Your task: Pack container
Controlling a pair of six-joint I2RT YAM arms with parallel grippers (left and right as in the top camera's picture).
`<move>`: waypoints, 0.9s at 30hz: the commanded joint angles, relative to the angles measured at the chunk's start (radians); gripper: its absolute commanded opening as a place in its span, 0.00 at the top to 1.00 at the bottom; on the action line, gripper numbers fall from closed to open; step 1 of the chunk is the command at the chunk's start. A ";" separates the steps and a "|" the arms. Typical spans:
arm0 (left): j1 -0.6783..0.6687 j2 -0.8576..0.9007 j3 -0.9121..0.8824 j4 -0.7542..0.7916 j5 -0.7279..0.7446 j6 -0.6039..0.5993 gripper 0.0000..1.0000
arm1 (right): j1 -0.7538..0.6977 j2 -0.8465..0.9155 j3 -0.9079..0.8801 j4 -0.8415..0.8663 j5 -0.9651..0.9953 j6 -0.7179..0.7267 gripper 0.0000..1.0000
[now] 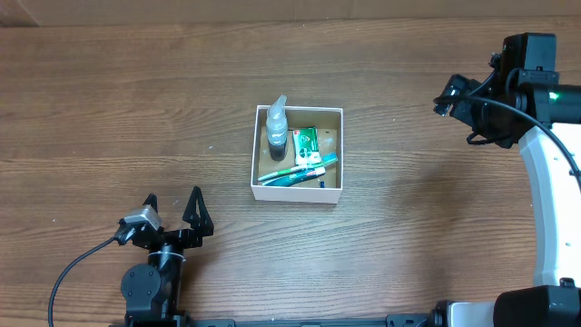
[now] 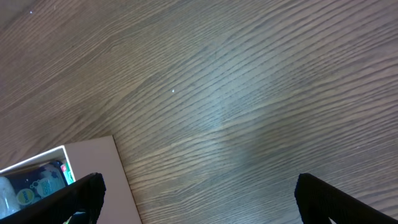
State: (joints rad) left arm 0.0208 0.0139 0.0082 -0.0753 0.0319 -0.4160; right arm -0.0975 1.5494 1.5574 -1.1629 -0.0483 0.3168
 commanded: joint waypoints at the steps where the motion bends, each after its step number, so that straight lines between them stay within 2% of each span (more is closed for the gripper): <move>1: 0.008 -0.011 -0.003 -0.004 -0.014 0.056 0.00 | -0.001 -0.005 0.011 0.005 -0.005 -0.003 0.00; 5: 0.008 -0.011 -0.003 -0.004 -0.014 0.099 0.00 | -0.001 -0.005 0.011 0.005 -0.005 -0.003 0.00; 15: 0.008 -0.011 -0.003 -0.003 -0.007 0.093 0.00 | -0.001 -0.005 0.011 0.005 -0.005 -0.003 0.00; 23: 0.008 -0.011 -0.003 -0.003 -0.045 -0.020 0.00 | -0.001 -0.005 0.011 0.005 -0.005 -0.003 0.00; 27: 0.008 -0.011 -0.003 -0.003 -0.053 -0.017 0.00 | -0.001 -0.005 0.011 0.005 -0.005 -0.003 0.00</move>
State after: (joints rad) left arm 0.0208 0.0139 0.0082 -0.0761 0.0093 -0.4076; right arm -0.0975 1.5494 1.5574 -1.1625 -0.0483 0.3172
